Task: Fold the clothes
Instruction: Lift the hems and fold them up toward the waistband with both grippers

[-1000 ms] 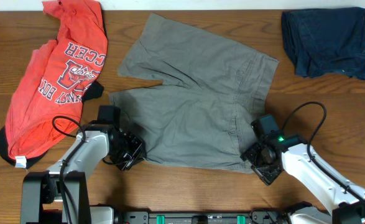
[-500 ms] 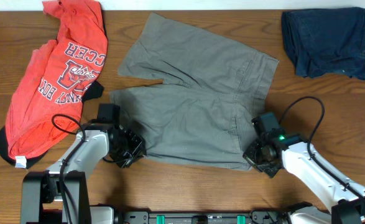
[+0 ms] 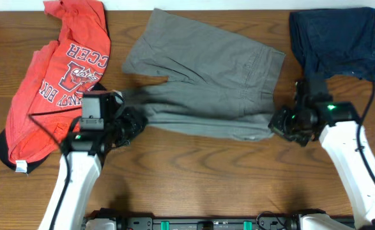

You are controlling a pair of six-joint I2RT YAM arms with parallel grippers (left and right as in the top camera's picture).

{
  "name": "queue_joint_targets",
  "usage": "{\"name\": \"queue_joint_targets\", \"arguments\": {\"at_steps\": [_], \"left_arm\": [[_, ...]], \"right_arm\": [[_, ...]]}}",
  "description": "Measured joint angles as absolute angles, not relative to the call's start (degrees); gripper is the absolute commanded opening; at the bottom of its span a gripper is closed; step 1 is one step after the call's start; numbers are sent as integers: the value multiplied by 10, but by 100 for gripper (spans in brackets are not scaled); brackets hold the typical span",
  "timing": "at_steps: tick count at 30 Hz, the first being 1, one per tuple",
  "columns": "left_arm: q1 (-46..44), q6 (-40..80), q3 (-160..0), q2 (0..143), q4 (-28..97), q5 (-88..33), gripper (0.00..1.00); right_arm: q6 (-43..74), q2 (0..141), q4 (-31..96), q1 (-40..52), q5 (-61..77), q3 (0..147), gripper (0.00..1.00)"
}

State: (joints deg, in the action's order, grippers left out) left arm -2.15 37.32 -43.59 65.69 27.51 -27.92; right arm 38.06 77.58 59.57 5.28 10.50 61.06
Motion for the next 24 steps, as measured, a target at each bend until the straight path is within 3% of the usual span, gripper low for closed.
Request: {"name": "queue_joint_targets", "arguments": {"at_steps": [10,24], "left_arm": [[-23,344,-444,489,236,-264,6],[-24,329,-489,376,277,-262,6]], "right_arm": [[310,774,722,53,113,764,1],[295,649,812,53,126,818,1]]}}
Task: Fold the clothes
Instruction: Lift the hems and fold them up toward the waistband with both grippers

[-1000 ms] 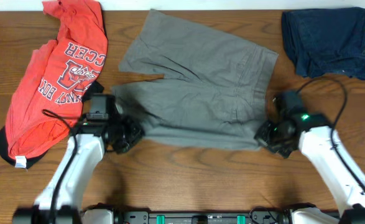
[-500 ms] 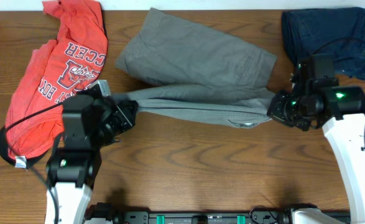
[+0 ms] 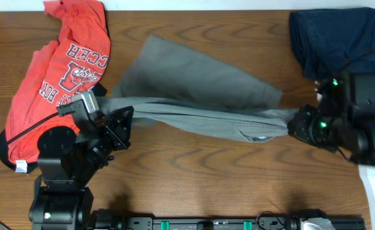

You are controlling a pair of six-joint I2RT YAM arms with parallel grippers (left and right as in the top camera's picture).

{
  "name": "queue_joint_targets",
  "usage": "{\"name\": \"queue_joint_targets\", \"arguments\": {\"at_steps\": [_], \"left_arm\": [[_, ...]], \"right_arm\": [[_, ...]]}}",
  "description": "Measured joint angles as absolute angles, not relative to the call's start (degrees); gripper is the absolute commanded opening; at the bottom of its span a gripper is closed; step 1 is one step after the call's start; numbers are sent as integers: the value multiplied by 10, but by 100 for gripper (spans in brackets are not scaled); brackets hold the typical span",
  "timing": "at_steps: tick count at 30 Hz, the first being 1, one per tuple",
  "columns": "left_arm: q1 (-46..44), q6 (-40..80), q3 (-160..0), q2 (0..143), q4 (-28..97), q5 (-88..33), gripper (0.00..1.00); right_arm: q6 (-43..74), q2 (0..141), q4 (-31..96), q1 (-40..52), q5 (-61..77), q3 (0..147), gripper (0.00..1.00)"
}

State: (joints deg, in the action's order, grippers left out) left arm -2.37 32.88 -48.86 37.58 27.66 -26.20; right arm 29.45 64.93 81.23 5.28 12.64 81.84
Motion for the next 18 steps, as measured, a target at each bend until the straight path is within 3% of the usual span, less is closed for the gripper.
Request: {"name": "queue_joint_targets", "arguments": {"at_steps": [6,18], "left_arm": [[-24,321,-489,411,281,-260,6],[-31,314,-489,625,210,-258,6]], "right_arm": [[295,655,813,53,126,818,1],[297,777,748,40,128,723,1]]}}
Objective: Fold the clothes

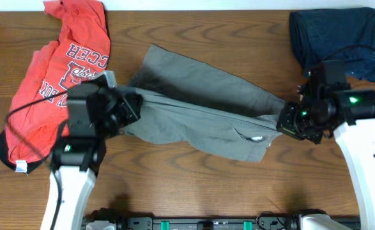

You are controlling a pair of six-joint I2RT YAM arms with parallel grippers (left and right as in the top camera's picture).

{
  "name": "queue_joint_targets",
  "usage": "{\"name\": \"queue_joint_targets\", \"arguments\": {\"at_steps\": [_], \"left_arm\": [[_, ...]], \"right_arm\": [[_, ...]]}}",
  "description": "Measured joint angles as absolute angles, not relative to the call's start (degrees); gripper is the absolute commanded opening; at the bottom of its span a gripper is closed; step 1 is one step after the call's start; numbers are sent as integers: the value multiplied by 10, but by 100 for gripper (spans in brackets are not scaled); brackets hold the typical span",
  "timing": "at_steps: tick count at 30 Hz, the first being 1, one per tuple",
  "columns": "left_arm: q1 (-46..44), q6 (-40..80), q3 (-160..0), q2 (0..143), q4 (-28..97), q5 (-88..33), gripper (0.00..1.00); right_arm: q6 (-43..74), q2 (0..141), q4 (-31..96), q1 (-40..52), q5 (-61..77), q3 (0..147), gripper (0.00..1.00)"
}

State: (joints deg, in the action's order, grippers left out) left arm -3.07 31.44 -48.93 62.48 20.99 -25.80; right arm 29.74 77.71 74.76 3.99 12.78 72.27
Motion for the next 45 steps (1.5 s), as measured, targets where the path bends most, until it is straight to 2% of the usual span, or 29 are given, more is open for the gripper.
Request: {"name": "queue_joint_targets", "arguments": {"at_steps": [10,16,29,38,39,41,42,44,45], "left_arm": [[-63,310,-490,785,35,-263,6],[-75,310,-490,860,-41,-221,6],[-79,310,-491,984,-190,-199,6],[-80,310,-491,1019,-262,-195,7],[-80,310,-491,1019,-268,-195,11],[-80,306,-491,1019,-276,-192,36],[-79,307,-491,1019,-279,-180,61],[-70,304,-492,1019,-285,-155,97],[-63,303,-493,1019,-286,-142,98]], "right_arm": [[289,842,581,-12,131,661,1],[277,901,484,-13,126,658,1],[274,1014,375,-12,126,658,1],[257,1025,317,-12,118,658,1],[254,1025,311,-12,117,658,1],[250,1025,299,-12,112,658,4],[248,1025,294,-13,94,657,17],[245,1025,285,-20,61,655,64],[242,1026,277,-26,45,655,85]]}}
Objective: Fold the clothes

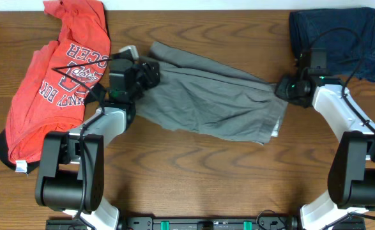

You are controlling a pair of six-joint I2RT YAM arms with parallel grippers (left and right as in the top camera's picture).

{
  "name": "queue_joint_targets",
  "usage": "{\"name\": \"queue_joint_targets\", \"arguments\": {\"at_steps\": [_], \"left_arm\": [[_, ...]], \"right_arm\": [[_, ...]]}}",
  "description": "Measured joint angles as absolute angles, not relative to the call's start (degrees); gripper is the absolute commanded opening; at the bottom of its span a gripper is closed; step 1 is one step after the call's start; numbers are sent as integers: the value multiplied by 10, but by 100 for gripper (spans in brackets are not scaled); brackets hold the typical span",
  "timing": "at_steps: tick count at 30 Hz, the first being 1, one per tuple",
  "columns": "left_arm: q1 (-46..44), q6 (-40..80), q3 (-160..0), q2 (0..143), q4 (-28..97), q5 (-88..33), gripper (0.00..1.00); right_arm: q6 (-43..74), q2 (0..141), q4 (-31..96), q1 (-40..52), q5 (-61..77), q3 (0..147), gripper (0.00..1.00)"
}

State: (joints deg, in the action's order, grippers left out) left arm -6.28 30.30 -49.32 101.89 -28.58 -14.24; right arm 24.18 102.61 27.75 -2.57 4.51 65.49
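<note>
Grey shorts (206, 102) lie folded across the middle of the table, slanting from upper left to lower right. My left gripper (150, 70) is at the shorts' upper-left corner and appears shut on the cloth. My right gripper (280, 88) is at the upper-right edge of the shorts, also appearing shut on the fabric. An orange-red T-shirt (56, 76) with white lettering lies crumpled at the left. A dark blue garment (334, 38) lies at the back right.
The wooden table (187, 179) stretches bare toward the front. Cables run from both arms, over the T-shirt at left and over the blue garment at right. The back edge of the table is close behind the garments.
Both grippers have moved toward the back of the table with the shorts' edge. The shorts now lie flatter, the carried edge laid over the far edge.
Both grippers were at the near edge of the flat grey shorts, one at each end. Then that edge was lifted and stretched between them. Then it was held over the middle of the shorts, and now it lies at the far side, the shorts doubled.
</note>
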Motion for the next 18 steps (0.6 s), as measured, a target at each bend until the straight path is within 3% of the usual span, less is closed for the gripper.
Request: {"name": "queue_joint_targets", "arguments": {"at_steps": [2,10,18], "left_arm": [[-53,303,-495,1019,-286,-127,98],[-50,278,-495,1013,-266,-109,98],[-50,182,-499,922,-109,-103,98]], "right_arm": [[240,1027,266,-32,27,655,99],[213,1027,353,-37,29,699,99],[177,1005,497,-5,63,812,99]]}}
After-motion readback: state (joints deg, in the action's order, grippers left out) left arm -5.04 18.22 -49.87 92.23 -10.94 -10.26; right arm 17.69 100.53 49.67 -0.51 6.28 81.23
